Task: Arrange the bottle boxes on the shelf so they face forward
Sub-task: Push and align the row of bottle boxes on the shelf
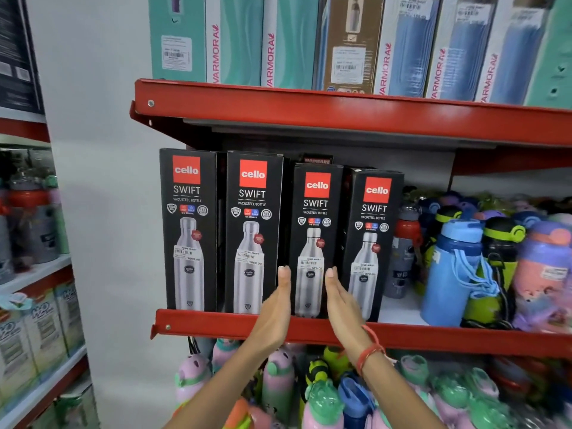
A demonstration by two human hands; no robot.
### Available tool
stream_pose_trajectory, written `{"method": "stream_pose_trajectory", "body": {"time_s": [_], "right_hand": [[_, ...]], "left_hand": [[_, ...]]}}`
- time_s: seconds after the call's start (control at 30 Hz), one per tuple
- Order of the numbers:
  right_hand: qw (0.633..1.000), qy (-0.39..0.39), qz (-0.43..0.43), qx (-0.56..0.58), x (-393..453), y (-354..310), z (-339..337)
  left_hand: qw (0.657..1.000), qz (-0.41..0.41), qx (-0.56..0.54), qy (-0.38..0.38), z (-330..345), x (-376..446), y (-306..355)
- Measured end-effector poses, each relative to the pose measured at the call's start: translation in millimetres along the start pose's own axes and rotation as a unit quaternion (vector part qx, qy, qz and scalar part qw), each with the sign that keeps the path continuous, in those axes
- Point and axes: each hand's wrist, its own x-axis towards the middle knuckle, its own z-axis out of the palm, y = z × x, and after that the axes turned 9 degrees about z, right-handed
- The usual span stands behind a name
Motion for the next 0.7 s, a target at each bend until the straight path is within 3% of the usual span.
{"method": "stream_pose_trajectory", "body": {"time_s": [0.3,0.4,0.5,0.53,0.6,0.7], "right_hand": [[1.0,-0.015,-0.01,-0.003,-12.2,8.7,-5.6],[1.0,-0.008,-0.014,0.01,-9.5,14.8,-10.3],[0.989,0.128,-0.055,0.05,-6.7,21.4,-28.2],[0.978,0.187,-0.072,0.058,-4.4,23.3,-36.4],[0.964,0.245,-0.087,0.062,6.0,29.9,-51.7],[0.984,0.164,-0.051,0.054,23.4,38.3,-65.3]], "left_hand": [[1.0,0.017,0.019,-0.009,-2.5,-16.9,1.5],[0.997,0.056,0.052,0.031,4.5,-20.1,2.7],[0.967,0.156,0.125,0.159,19.6,-27.1,6.8],[0.962,0.182,0.118,0.169,26.1,-28.1,9.4],[0.972,0.199,0.072,0.104,42.3,-28.1,15.4],[0.988,0.138,0.056,-0.037,70.3,-23.7,19.0]]}}
